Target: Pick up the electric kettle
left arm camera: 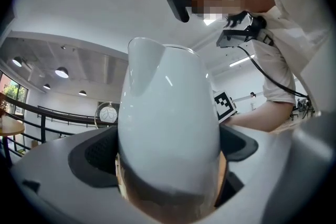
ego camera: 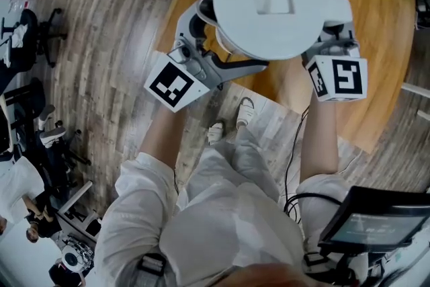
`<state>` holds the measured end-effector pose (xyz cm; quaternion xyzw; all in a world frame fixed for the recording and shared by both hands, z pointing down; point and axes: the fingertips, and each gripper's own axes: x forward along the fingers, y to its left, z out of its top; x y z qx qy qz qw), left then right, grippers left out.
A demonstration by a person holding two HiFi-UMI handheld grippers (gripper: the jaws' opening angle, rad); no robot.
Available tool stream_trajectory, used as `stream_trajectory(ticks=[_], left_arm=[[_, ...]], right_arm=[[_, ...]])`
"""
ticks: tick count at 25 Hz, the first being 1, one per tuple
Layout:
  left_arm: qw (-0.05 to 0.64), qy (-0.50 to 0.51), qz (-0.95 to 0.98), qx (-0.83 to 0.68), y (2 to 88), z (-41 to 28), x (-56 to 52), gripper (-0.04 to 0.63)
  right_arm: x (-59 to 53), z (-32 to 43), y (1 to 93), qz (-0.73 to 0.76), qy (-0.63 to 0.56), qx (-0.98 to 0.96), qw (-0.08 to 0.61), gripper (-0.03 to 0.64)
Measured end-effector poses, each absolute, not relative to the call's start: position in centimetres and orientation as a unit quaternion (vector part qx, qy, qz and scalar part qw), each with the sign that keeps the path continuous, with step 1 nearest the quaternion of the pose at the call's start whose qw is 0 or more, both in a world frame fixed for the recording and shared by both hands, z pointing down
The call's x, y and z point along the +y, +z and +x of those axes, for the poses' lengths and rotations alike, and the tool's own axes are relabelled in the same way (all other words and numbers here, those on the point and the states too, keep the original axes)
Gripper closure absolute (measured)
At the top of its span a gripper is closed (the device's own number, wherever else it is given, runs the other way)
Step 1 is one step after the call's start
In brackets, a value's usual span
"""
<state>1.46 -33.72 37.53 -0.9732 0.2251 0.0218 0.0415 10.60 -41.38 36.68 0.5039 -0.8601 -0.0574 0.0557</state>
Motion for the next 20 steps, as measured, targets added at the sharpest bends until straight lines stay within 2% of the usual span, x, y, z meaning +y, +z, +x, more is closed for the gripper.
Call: stream_trajectory(ticks=[20], left_arm=[[0.055, 0.048, -0.983, 0.171, 20.1, 3.3, -24.1, 0.011]], right_arm=[[-30.7, 13.4, 19.2, 0.543, -0.063, -0.836, 0.059, 0.580]])
